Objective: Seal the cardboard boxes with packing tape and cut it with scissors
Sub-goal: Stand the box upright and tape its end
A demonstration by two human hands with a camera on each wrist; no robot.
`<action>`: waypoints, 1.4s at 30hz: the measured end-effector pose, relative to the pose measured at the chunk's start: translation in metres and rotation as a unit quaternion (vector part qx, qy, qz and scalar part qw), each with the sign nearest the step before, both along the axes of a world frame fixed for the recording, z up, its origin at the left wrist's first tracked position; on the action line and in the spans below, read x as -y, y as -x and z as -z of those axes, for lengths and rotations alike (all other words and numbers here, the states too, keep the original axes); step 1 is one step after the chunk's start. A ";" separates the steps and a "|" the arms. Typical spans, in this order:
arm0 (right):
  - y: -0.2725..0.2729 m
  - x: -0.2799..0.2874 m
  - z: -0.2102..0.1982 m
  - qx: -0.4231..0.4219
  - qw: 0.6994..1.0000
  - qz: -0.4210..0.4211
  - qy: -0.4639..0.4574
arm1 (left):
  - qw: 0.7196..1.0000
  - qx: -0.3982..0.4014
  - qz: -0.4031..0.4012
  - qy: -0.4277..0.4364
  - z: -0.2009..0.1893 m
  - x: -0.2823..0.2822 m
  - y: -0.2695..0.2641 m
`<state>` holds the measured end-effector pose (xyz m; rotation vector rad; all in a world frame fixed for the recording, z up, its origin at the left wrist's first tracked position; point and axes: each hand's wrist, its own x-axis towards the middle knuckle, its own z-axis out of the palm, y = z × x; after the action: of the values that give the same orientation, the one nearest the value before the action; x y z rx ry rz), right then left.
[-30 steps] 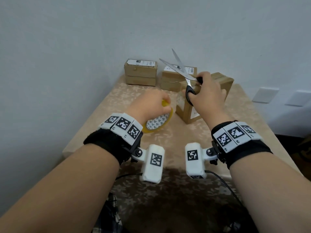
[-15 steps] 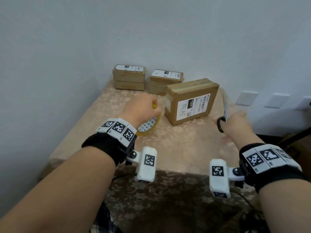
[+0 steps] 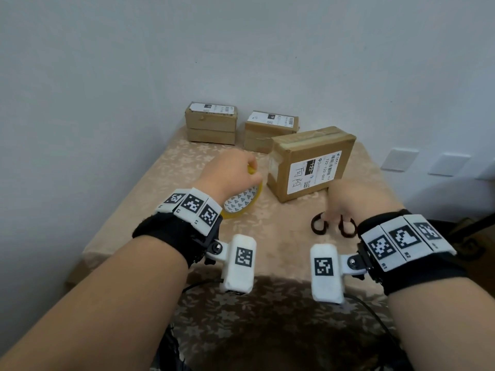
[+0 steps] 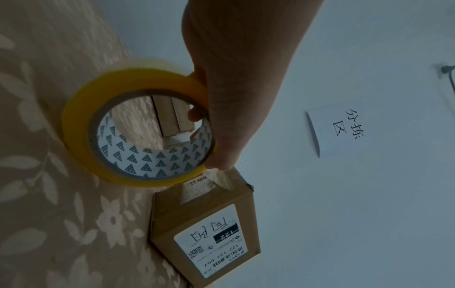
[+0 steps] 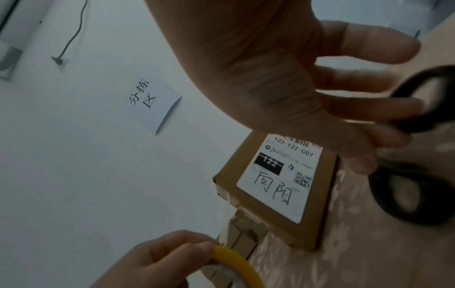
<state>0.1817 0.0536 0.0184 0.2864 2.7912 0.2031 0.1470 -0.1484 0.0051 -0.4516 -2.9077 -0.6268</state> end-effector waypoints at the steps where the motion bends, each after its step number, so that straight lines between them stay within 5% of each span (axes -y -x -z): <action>1: 0.004 0.000 0.002 -0.042 0.999 -0.001 0.021 | 1.000 0.004 0.003 -0.008 0.000 0.001 0.000; 4: 0.012 0.012 0.004 -0.200 0.953 0.011 0.229 | 0.999 0.010 0.021 -0.031 0.001 0.004 0.003; 8: 0.011 0.043 0.023 -0.171 0.787 0.116 0.581 | 0.997 0.022 0.035 -0.063 0.000 0.004 0.005; 10: 0.015 0.052 0.029 -0.130 0.728 0.148 0.656 | 0.998 0.026 0.034 -0.045 -0.005 0.001 0.007; 15: 0.023 0.067 0.033 -0.120 0.690 0.154 0.697 | 0.998 -0.003 0.063 0.023 -0.043 -0.016 0.025; 17: 0.024 0.067 0.036 -0.119 0.685 0.158 0.701 | 0.994 0.032 0.103 0.005 -0.056 -0.028 0.035; 21: 0.023 0.062 0.037 -0.124 0.689 0.143 0.699 | 0.975 0.115 0.155 0.113 -0.057 -0.056 0.044; 27: 0.019 0.052 0.027 -0.125 0.721 0.092 0.675 | 0.997 0.029 0.024 0.074 -0.053 -0.060 0.044; 34: 0.012 0.044 0.006 -0.107 0.808 0.034 0.578 | 0.986 0.043 -0.063 0.151 -0.056 -0.041 0.024; 42: 0.000 0.043 0.013 -0.047 0.803 0.033 0.594 | 0.918 0.116 0.122 0.358 -0.074 -0.014 0.029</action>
<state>0.1819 0.0109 0.0049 0.0547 2.3951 -1.5360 0.1177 -0.1347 0.0795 -0.8755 -3.2576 0.4414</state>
